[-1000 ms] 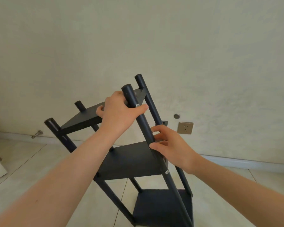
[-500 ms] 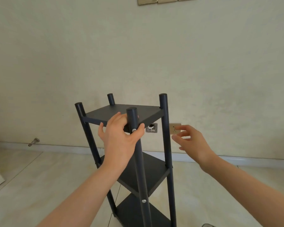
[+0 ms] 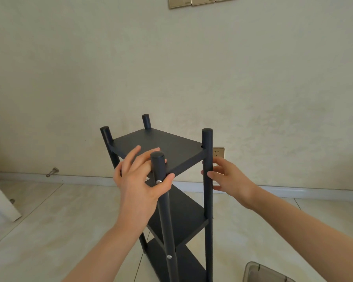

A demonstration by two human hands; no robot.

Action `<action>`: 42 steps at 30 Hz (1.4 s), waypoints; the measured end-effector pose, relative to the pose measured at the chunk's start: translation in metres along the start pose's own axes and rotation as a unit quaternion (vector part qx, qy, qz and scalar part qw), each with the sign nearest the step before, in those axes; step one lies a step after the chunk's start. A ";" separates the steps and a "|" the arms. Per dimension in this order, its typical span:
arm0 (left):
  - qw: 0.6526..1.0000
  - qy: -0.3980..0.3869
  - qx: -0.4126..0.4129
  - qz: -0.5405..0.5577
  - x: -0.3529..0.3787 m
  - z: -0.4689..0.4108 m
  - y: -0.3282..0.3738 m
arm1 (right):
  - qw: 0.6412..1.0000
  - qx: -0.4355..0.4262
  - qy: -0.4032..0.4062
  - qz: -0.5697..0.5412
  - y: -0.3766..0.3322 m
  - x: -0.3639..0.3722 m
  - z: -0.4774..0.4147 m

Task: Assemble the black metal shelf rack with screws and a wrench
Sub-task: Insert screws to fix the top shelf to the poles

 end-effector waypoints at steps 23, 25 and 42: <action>0.967 -0.084 -0.149 0.187 0.017 0.024 -0.034 | 1.000 -0.014 0.001 0.012 0.012 -0.010 0.092; 0.967 -0.077 -0.161 0.184 0.018 0.024 -0.040 | 1.000 -0.016 0.001 0.011 0.014 -0.007 0.093; 0.847 -0.011 -0.425 0.318 0.036 0.057 -0.072 | 0.998 -0.050 -0.018 0.026 0.009 0.008 0.093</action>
Point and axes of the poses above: each hand's wrist, its own z-axis away from the middle knuckle, its own x-axis out of the palm, y = z × x, the point moved 9 cm from there along -z, towards the middle knuckle, and after that the axes turned 6 degrees about z, right-handed, at the moved point
